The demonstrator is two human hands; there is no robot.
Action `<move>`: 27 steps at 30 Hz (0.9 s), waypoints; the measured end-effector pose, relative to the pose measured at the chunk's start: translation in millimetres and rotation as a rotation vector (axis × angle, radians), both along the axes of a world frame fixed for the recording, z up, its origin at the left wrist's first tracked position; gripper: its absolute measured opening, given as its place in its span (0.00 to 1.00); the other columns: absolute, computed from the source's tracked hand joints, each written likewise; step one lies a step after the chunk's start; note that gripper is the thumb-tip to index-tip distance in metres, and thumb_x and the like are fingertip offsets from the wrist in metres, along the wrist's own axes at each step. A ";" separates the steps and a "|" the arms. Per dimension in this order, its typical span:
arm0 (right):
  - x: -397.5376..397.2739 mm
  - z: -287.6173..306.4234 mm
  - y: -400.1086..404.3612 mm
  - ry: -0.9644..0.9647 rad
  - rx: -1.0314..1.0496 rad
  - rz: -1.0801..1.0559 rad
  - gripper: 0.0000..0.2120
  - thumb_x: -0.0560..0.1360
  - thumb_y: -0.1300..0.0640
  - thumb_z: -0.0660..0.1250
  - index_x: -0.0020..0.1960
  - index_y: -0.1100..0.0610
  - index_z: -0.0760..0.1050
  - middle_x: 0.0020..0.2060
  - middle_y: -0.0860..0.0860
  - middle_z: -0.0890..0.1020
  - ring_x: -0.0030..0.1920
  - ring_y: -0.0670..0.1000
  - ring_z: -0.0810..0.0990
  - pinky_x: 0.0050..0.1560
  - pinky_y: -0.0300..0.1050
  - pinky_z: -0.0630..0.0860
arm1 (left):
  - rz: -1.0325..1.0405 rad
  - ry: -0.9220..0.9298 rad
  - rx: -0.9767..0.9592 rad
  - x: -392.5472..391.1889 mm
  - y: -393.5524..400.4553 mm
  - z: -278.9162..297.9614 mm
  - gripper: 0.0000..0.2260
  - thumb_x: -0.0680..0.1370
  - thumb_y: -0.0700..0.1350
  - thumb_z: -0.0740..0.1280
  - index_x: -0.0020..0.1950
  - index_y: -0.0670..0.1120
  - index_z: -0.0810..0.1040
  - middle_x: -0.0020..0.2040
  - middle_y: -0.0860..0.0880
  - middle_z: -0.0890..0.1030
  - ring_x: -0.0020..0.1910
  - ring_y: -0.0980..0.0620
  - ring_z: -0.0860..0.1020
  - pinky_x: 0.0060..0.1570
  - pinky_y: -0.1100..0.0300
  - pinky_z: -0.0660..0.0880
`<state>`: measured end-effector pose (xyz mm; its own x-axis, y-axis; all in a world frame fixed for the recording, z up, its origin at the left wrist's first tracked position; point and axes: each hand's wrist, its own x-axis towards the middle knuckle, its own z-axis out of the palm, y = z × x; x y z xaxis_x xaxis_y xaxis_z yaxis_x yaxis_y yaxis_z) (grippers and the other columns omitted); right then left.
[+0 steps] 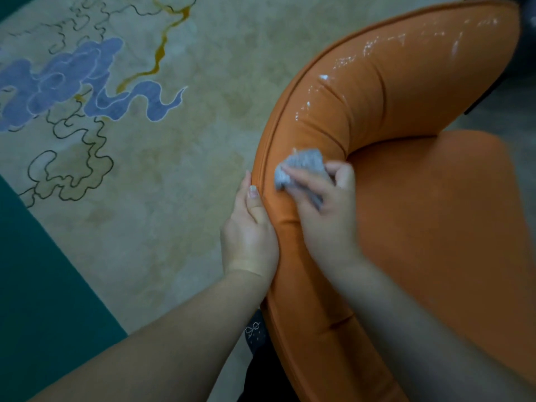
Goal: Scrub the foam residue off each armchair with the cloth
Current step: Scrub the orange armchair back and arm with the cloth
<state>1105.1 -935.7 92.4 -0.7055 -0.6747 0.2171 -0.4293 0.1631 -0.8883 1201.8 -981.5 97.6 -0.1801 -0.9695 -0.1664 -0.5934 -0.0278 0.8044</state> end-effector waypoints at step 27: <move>-22.3 -6.8 -16.8 -0.067 -0.016 -0.022 0.18 0.72 0.57 0.69 0.59 0.41 0.77 0.50 0.49 0.68 0.55 0.49 0.73 0.61 0.37 0.69 | -0.046 -0.104 -0.019 -1.3 4.7 4.7 0.23 0.80 0.58 0.51 0.74 0.57 0.65 0.60 0.45 0.80 0.56 0.43 0.77 0.46 0.64 0.64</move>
